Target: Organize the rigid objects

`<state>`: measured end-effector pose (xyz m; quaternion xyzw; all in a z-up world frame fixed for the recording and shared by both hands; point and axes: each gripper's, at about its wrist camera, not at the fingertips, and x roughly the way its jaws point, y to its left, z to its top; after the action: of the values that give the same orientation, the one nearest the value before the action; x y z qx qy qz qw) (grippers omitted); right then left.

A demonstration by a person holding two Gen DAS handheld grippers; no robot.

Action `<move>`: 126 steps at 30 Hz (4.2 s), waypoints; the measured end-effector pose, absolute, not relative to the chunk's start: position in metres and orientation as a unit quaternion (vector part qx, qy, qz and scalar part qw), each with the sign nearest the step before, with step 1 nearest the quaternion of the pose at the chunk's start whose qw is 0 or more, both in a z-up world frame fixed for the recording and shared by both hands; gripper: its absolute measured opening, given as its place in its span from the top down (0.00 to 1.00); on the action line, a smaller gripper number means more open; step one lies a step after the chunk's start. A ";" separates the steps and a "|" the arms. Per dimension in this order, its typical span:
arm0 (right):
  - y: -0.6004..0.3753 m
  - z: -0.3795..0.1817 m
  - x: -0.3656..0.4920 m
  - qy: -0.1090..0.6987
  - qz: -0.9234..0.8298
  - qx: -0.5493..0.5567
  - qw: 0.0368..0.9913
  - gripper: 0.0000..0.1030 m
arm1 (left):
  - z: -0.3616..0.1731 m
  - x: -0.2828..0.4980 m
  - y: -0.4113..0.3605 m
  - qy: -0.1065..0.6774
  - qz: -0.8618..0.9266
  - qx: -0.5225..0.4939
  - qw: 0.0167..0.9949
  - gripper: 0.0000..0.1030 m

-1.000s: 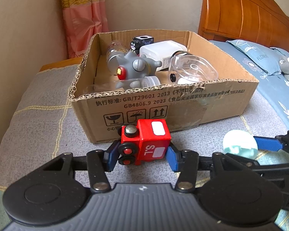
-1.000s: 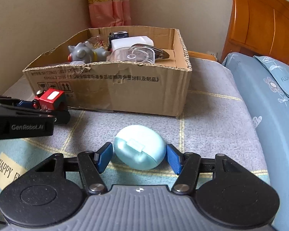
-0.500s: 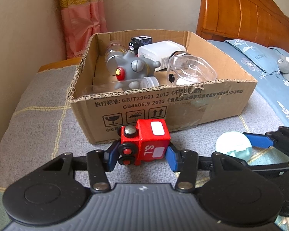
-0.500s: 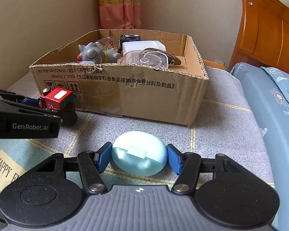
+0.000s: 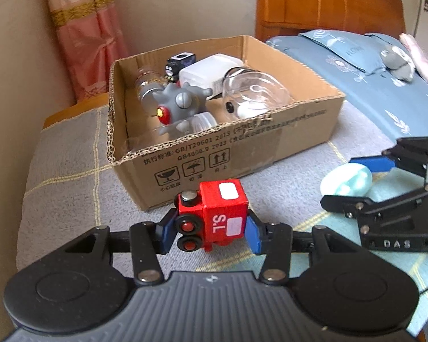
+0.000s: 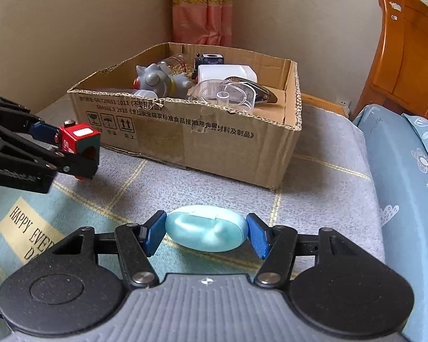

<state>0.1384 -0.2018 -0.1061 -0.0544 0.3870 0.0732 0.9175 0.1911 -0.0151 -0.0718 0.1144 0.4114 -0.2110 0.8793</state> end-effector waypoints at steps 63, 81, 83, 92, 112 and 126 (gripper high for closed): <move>-0.238 -0.003 0.294 0.366 0.103 -0.052 0.924 0.36 | 0.001 0.192 -0.007 0.304 -0.165 0.068 0.936 0.01; -0.241 -0.017 0.352 0.371 0.078 -0.049 0.924 0.07 | -0.014 0.203 0.011 0.302 -0.149 0.045 0.940 0.01; -0.239 -0.015 0.345 0.370 0.075 -0.049 0.925 0.03 | -0.013 0.201 0.011 0.298 -0.145 0.048 0.942 0.01; -0.221 0.005 0.285 0.365 0.075 -0.038 0.927 0.00 | -0.004 0.181 0.013 0.273 -0.117 0.056 0.953 0.01; -0.194 -0.009 0.092 0.342 -0.054 0.031 0.938 0.00 | -0.004 0.119 0.004 0.341 -0.061 0.029 0.938 0.01; -0.176 0.015 0.053 0.328 -0.057 0.020 0.943 0.00 | 0.032 0.089 -0.001 0.336 -0.048 0.043 0.940 0.01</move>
<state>0.0533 -0.1763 0.0145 0.0203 0.3281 -0.0572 0.9427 0.0894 -0.0009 0.0317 0.0430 0.3355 -0.0478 0.9398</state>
